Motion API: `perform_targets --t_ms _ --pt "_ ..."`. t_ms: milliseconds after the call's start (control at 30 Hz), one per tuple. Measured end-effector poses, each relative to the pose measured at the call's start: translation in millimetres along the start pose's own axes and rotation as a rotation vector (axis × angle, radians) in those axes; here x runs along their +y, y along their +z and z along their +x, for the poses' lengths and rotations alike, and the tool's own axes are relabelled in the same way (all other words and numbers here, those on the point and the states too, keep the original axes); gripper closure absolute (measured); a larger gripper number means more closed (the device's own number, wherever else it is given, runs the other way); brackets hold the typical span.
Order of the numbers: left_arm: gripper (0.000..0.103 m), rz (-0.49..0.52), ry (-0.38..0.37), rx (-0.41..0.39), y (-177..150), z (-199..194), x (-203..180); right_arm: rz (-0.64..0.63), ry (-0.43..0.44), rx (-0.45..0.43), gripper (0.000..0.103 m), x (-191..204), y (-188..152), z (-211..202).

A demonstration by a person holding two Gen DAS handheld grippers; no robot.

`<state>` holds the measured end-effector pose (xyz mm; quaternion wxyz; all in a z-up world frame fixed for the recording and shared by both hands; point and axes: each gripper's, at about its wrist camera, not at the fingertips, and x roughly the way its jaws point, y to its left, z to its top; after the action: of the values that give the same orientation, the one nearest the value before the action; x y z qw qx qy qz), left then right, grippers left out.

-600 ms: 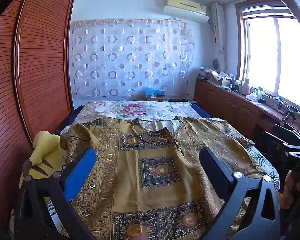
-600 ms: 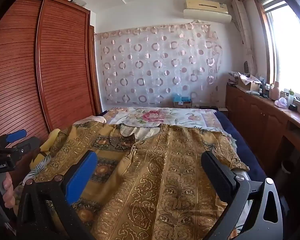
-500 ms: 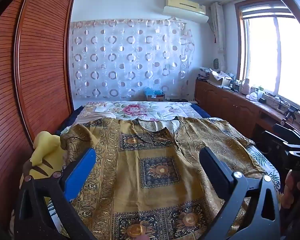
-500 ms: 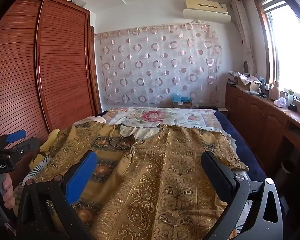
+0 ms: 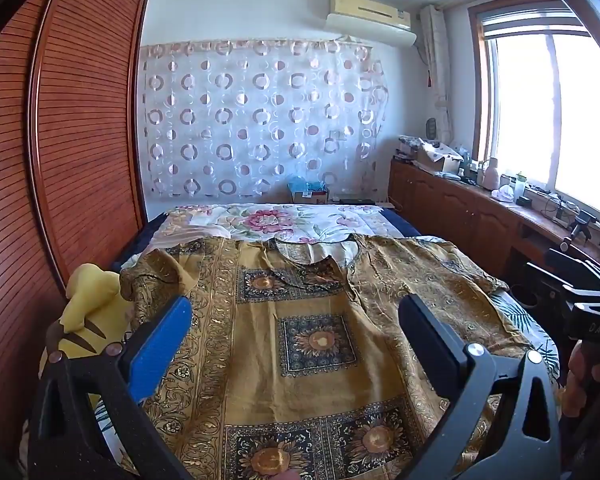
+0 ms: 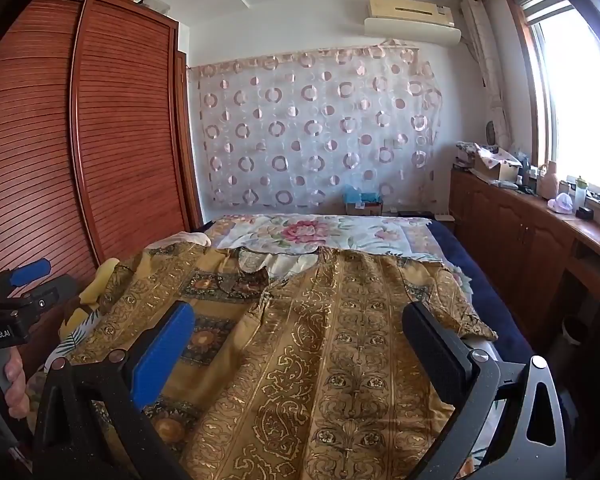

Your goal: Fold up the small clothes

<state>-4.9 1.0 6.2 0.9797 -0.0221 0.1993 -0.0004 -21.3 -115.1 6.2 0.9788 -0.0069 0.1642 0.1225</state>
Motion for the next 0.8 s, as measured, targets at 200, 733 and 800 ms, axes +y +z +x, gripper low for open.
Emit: perform_targets --t_ms 200,733,800 --pt "0.0 0.001 0.007 -0.001 0.7 1.1 -1.4 0.001 0.0 -0.002 0.0 0.6 -1.0 0.2" --pt "0.0 0.007 0.01 -0.018 5.6 -2.6 -1.7 0.005 -0.004 -0.014 0.0 1.0 -2.4 -0.9" --pt "0.0 0.007 0.01 -0.018 5.3 -3.0 -2.0 0.004 -0.005 -0.016 0.0 0.8 -2.1 -0.7"
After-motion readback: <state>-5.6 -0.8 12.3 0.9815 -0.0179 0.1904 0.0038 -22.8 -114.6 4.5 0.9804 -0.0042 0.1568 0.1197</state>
